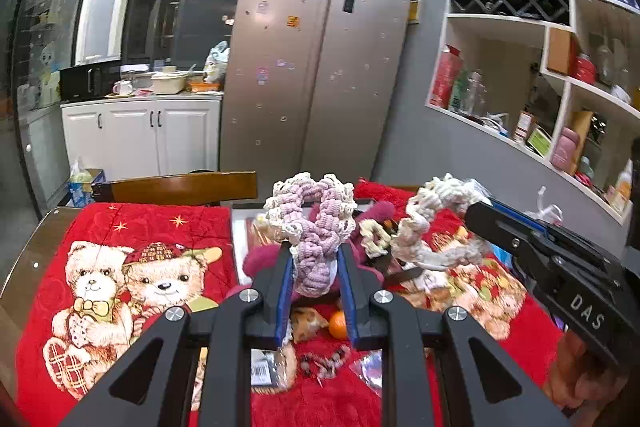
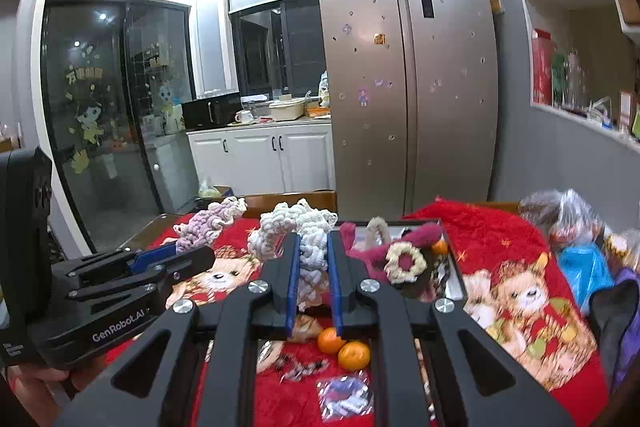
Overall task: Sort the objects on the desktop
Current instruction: 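Lift both scrunchies and carry them toward the black box, then release the pink scrunchie into the box while the right tool holds the white one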
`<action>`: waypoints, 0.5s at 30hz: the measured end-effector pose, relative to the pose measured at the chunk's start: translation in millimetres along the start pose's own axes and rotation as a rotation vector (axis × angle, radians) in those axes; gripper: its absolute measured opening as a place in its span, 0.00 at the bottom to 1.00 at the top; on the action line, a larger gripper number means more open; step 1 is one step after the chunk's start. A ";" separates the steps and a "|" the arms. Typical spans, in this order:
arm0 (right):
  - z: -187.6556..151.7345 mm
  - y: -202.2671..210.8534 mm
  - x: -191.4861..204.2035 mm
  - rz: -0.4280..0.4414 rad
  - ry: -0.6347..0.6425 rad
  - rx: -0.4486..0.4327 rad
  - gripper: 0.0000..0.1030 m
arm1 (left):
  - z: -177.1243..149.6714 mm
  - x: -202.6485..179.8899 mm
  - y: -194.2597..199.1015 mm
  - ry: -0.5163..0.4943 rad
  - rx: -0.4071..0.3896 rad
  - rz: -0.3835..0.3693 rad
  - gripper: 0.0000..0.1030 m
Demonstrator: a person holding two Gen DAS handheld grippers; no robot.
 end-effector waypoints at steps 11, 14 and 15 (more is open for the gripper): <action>29.1 -69.3 1.9 -0.101 0.038 0.019 0.14 | 16.5 11.6 -50.6 -0.025 0.021 0.019 0.21; 36.7 -94.6 -2.1 -0.116 0.044 0.026 0.14 | 20.8 20.4 -73.8 -0.015 0.025 0.017 0.21; 40.1 -105.2 -4.7 -0.118 0.041 0.030 0.14 | 21.7 24.1 -83.1 -0.012 0.031 0.018 0.21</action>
Point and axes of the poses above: each gripper's, at about its wrist camera, not at the fingertips, and y roughly against the way its jaws point, x to its left, z to its top, the point moved 1 cm from there along -y, roughly the way its jaws point, and after that the axes turned 15 degrees about -y, right-handed, at the moved point
